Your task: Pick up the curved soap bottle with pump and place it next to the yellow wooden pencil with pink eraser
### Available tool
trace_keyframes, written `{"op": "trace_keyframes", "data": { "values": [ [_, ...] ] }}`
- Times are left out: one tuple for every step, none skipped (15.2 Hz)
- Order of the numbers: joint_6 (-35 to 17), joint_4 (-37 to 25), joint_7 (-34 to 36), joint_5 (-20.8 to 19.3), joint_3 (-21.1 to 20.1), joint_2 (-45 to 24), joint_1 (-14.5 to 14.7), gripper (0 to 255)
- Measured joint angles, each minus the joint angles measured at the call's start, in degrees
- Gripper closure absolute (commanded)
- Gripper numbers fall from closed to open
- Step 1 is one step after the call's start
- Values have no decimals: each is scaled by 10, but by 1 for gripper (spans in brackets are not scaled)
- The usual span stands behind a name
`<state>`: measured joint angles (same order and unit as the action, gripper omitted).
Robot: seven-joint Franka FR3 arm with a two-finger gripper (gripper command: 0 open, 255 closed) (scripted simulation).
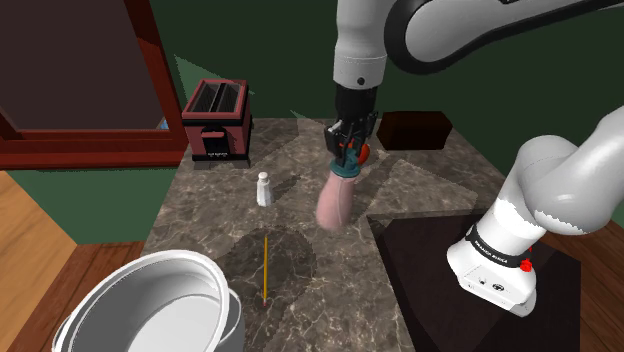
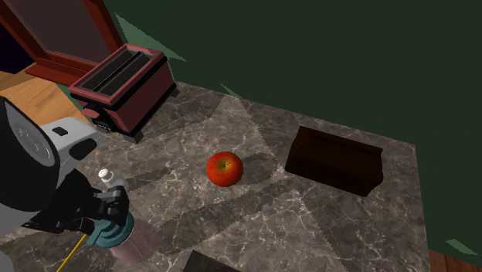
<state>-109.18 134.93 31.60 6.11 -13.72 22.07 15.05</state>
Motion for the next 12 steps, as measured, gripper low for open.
{"op": "trace_keyframes", "data": {
  "values": [
    [-9,7,0,0,-1,-2,0,255],
    [-17,13,0,1,-2,-4,0,255],
    [-24,17,1,1,-3,-7,1,255],
    [-36,24,0,0,-3,-12,0,255],
    [-41,29,1,0,-4,-13,0,255],
    [-43,31,0,0,-4,-13,0,255],
    [-45,32,0,0,-4,-13,0,255],
    [-46,33,0,0,-4,-13,0,255],
    [-46,33,0,1,-4,-13,0,255],
    [-46,33,0,1,-4,-13,0,255],
    [-46,33,0,1,-4,-13,0,255],
    [-46,33,0,1,-4,-13,0,0]
  ]
}}
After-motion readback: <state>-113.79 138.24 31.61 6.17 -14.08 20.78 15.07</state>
